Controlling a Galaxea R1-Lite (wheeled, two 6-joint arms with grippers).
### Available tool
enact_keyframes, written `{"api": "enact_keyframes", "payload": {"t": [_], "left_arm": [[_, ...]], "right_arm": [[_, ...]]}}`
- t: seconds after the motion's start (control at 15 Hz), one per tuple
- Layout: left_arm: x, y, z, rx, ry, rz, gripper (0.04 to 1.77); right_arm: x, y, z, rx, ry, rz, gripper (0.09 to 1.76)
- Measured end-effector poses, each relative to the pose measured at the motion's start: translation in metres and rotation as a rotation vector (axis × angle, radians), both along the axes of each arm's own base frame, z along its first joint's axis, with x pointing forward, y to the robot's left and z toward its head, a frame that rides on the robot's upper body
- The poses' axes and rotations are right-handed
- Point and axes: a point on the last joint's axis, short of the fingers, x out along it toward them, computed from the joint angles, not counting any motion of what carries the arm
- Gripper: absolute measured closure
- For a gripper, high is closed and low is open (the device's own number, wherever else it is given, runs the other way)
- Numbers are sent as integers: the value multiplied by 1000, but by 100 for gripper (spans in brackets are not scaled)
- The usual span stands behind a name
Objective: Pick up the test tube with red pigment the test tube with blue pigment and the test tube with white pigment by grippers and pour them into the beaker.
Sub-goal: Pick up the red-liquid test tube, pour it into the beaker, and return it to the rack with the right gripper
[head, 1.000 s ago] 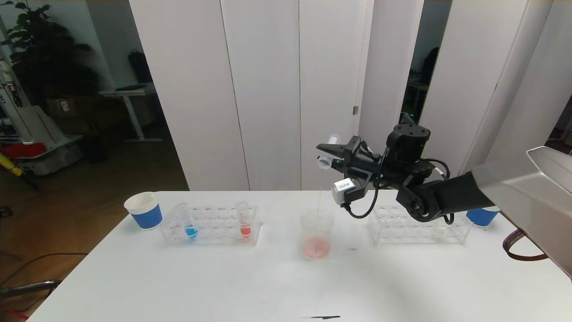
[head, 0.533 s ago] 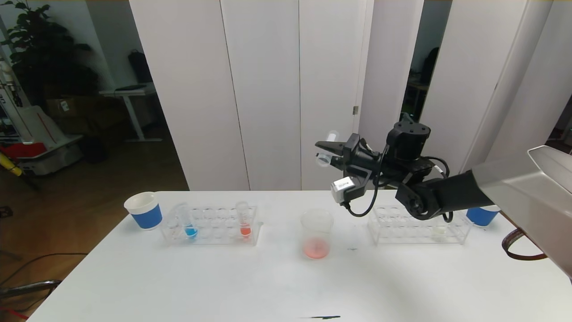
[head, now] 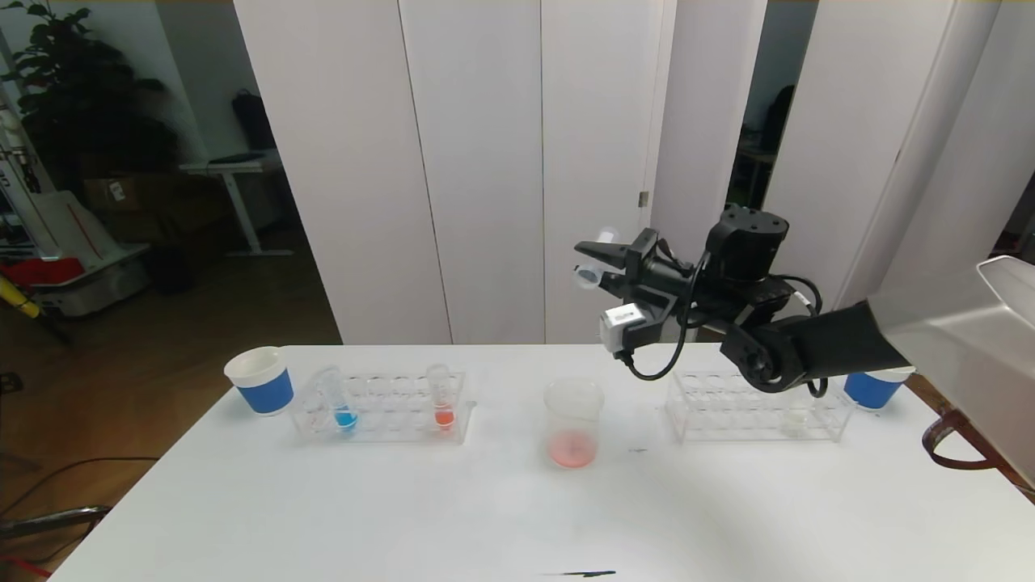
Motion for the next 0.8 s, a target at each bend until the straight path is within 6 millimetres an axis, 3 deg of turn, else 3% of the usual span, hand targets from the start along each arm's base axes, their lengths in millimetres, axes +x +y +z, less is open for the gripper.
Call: {"api": "enact_keyframes", "payload": {"t": [0.2,0.47,0.8], "left_arm": [[0,0,0,0,0,0,6],[0,0,0,0,0,0,6],[0,0,0,0,0,0,6]], "right_arm": [[-8,-8,32,150,74,-131,127],[-21,-22,73,536,195,-336,127],[-35,-26,88,996,375,-458,127]]}}
